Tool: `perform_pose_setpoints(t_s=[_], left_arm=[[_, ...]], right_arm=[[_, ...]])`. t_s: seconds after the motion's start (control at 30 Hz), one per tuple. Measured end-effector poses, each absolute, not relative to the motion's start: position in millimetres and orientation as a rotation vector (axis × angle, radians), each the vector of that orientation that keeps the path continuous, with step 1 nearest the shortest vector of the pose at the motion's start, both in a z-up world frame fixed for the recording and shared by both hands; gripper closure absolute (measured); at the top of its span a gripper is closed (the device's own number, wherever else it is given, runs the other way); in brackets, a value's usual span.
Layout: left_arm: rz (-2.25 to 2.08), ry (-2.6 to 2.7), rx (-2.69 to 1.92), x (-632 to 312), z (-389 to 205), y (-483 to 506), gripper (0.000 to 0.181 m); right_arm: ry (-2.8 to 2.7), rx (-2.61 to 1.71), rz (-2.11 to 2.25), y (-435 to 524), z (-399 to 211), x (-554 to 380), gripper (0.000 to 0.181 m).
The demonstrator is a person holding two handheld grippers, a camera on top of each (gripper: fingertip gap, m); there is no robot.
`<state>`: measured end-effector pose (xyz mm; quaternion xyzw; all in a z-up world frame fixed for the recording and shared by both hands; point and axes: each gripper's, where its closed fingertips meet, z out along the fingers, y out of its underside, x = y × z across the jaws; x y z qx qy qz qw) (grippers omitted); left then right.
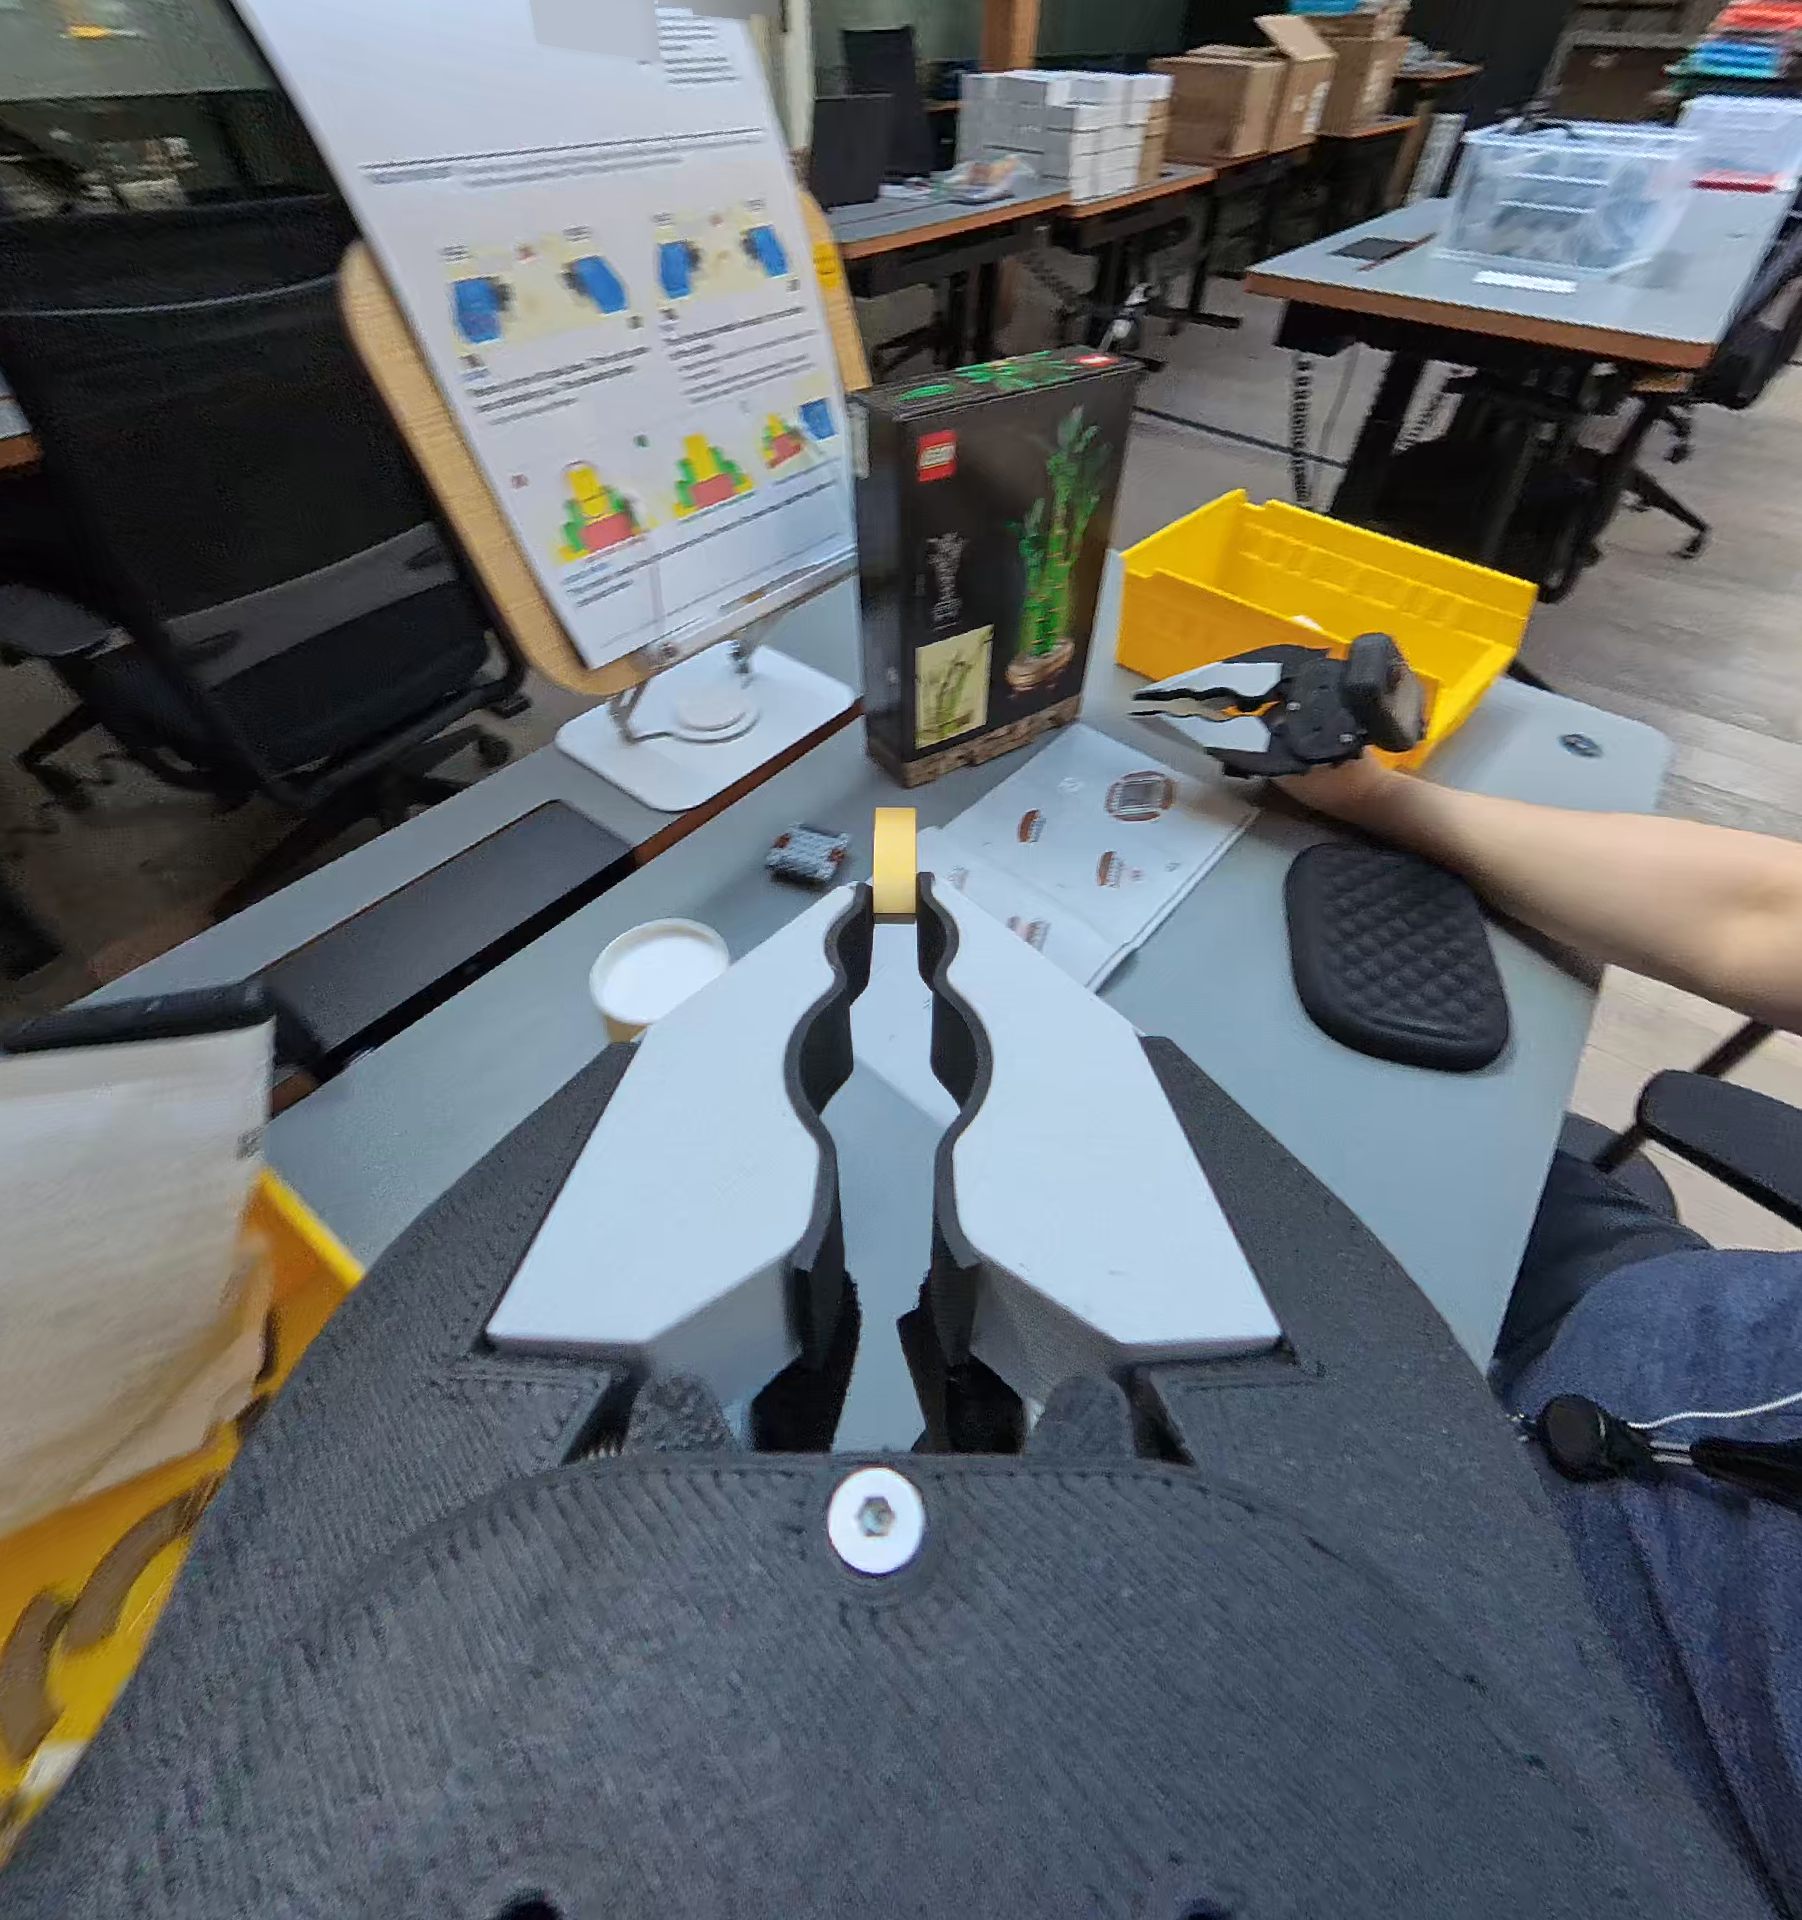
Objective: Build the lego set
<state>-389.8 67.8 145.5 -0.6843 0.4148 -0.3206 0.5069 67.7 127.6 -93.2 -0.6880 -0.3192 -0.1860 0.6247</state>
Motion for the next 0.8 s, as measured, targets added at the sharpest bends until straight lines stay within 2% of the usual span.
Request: perform_pose_setpoints(t_s=[0.13,0.3,0.57,0.8], left_arm=[[-0.641,0.813,-1.818,-498.7,125.5,70.8,0.176],[-0.468,0.688,-2.071,-577.1,77.3,98.7,0.176],[-0.51,0.827,-2.464,-606.7,-5.9,135.6,0.176],[-0.392,0.854,-2.799,-632.3,-79.4,148.9,0.176]], right_arm=[[-0.671,-1.635,-0.322,112.3,-83.4,59.8,0.171],[-0.762,-1.476,-0.211,91.5,-8.8,-42.0,0.171],[-1.117,-1.107,0.211,64.2,94.2,-288.2,0.17],[-1.181,-0.913,0.457,60.7,147.3,-395.4,0.169]])
